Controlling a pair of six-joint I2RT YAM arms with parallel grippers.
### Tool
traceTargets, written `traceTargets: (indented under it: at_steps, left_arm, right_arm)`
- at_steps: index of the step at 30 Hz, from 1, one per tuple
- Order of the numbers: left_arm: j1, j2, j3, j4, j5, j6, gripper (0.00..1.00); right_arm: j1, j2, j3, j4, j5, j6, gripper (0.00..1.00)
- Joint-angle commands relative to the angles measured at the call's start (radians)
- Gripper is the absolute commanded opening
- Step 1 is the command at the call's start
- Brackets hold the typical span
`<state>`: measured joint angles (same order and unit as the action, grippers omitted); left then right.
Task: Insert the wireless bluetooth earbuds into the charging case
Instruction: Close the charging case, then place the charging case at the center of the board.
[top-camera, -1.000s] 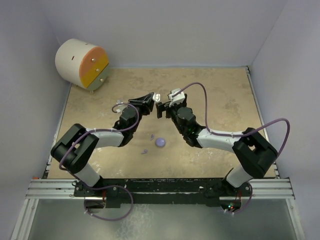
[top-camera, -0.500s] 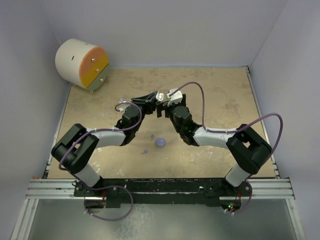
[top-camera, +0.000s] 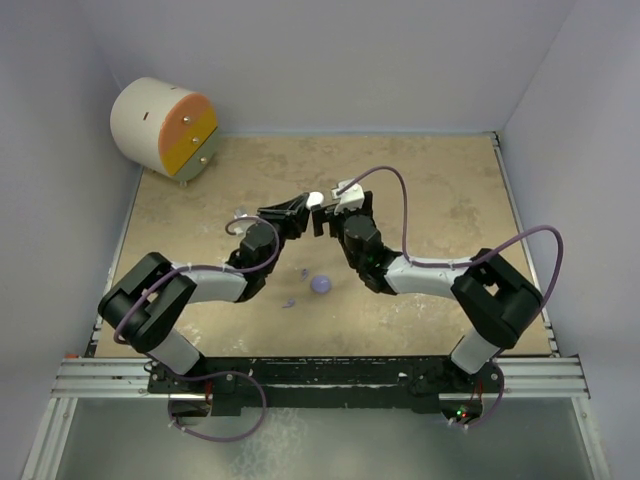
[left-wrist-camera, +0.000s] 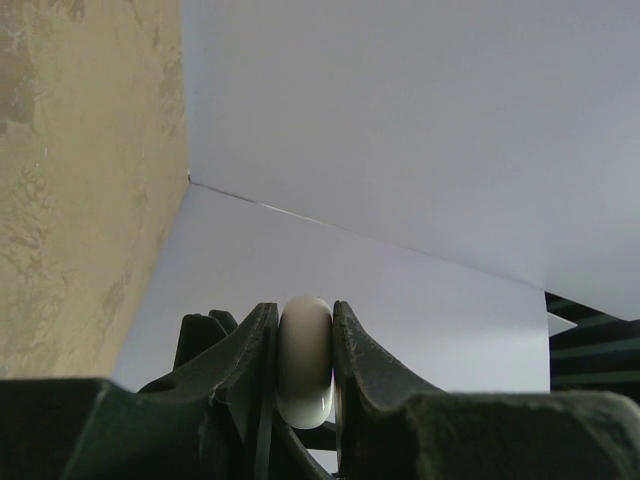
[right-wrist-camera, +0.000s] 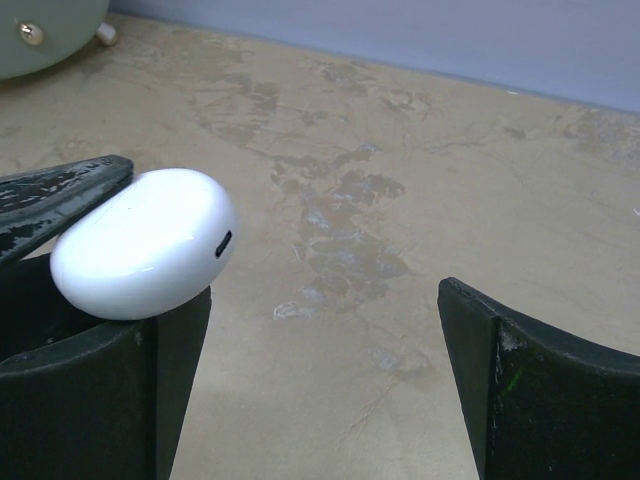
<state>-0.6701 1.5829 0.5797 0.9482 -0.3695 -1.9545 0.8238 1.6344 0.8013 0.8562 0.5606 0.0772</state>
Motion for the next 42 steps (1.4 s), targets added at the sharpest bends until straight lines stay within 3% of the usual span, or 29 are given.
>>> traceTargets:
  at_steps: [1,8,13,17,25,31,42]
  left_arm:
    - [-0.017,-0.032,-0.036,0.012,0.002,-0.009,0.0]
    - [0.055,-0.02,-0.025,0.016,0.079,0.066,0.0]
    - [0.121,-0.014,-0.012,-0.067,0.193,0.241,0.0]
    - [0.146,-0.006,-0.001,-0.15,0.229,0.408,0.0]
    - [0.156,0.03,0.099,-0.355,0.154,0.672,0.0]
    - [0.184,0.112,0.167,-0.39,0.144,0.755,0.0]
    - [0.202,0.274,0.296,-0.448,0.093,0.867,0.0]
  right_arm:
    - [-0.008,-0.037,0.009,0.072,0.056,0.015,0.97]
    - [-0.02,-0.13,-0.032,-0.059,0.058,0.128,0.98]
    - [-0.058,-0.182,-0.033,-0.132,0.059,0.195,0.99]
    - [-0.109,-0.251,-0.06,-0.111,-0.029,0.228,0.99]
    - [-0.125,-0.287,-0.086,-0.09,-0.105,0.206,0.99]
    - [-0.132,-0.281,-0.101,-0.062,-0.225,0.214,1.0]
    - [-0.151,-0.288,-0.119,-0.042,-0.274,0.217,1.0]
